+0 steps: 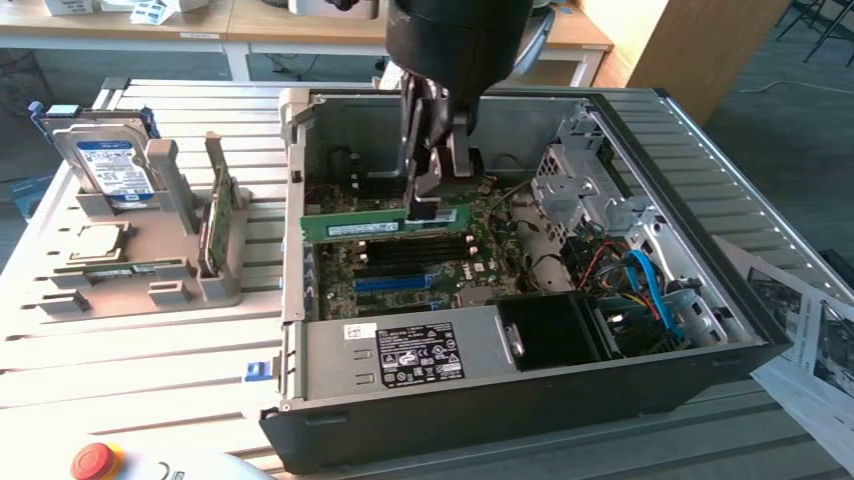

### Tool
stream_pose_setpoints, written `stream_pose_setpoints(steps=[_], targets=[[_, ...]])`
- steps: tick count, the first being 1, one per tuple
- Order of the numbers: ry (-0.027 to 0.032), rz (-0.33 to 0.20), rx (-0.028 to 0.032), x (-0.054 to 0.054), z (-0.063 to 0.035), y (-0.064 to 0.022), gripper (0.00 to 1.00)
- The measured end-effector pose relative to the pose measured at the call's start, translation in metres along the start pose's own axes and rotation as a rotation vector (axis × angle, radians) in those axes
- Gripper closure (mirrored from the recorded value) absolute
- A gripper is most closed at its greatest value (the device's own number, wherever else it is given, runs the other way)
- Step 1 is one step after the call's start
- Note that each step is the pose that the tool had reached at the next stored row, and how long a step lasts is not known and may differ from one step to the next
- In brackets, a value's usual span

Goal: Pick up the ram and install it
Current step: 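Pick up the ram and move it above insertion slot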

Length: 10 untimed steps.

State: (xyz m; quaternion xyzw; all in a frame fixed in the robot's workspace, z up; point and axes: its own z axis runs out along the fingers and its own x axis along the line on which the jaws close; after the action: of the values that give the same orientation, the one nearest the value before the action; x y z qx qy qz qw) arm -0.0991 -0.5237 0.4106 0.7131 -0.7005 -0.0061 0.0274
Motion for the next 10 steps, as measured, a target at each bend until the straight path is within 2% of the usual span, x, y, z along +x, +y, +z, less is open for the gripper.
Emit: stream_pose_setpoints(steps=[10], targets=[[0.0, 0.0, 0.0, 0.008, -0.0008, -0.0216, 0.88]])
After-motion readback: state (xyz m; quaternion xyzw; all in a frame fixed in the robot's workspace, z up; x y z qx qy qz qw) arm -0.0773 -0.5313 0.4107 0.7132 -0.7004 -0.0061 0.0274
